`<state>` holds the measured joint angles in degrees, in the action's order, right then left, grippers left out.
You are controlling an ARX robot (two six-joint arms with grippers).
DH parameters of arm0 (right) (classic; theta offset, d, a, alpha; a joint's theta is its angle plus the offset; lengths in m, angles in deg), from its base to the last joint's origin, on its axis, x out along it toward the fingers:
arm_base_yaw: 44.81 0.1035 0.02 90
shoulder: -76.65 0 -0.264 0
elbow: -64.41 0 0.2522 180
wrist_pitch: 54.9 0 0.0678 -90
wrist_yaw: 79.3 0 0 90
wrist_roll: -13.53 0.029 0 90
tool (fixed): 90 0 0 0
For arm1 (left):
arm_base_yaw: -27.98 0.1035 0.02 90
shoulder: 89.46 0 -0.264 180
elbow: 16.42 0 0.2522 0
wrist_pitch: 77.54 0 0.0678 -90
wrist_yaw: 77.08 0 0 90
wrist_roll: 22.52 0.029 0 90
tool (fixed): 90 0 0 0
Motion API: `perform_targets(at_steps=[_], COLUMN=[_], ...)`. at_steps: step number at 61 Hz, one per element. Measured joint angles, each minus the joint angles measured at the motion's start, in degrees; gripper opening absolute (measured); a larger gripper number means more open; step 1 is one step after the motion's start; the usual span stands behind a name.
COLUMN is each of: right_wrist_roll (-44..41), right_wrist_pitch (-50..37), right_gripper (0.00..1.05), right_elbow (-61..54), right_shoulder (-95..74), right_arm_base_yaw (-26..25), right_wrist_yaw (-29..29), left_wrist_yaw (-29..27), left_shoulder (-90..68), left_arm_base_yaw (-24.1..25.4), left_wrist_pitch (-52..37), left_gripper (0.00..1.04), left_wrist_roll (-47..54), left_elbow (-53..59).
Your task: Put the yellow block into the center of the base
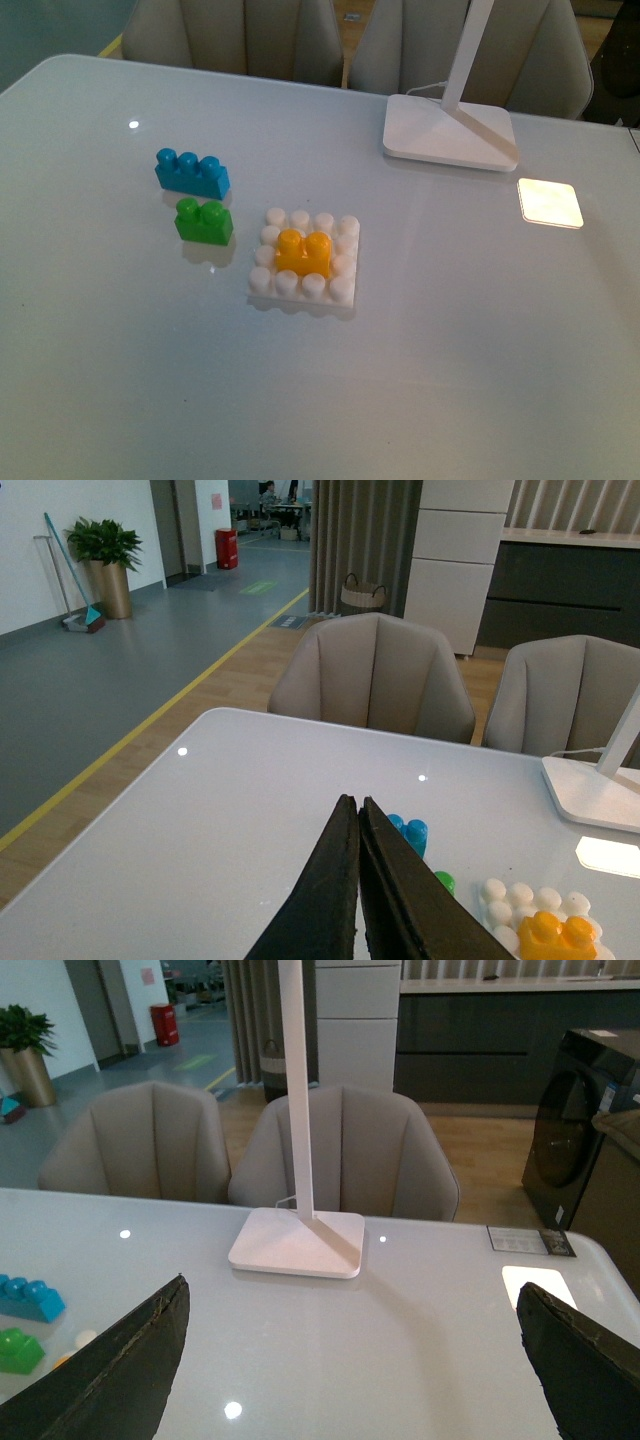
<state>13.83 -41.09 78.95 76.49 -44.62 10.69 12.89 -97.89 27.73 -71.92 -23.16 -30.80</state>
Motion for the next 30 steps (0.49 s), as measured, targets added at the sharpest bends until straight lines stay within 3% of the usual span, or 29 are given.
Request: perform_targets(at_steps=[5, 30], right_wrist_roll=[0.00, 0.00], right_wrist_pitch=[0.00, 0.02], right_gripper=[0.96, 0.96], right_elbow=[0.00, 0.00], right_shoulder=[0.00, 0.00], right_arm_base_yaw=[0.00, 0.00], right_wrist_yaw=[0.00, 0.00], left_wrist_yaw=[0.04, 0.02], left_shoulder=[6.40, 8.07], left_arm_base_yaw=[0.00, 0.00], left_wrist_pitch=[7.45, 8.07], left_gripper=[0.03, 0.03], left_wrist_roll=[0.02, 0.02], left_elbow=[0.00, 0.00])
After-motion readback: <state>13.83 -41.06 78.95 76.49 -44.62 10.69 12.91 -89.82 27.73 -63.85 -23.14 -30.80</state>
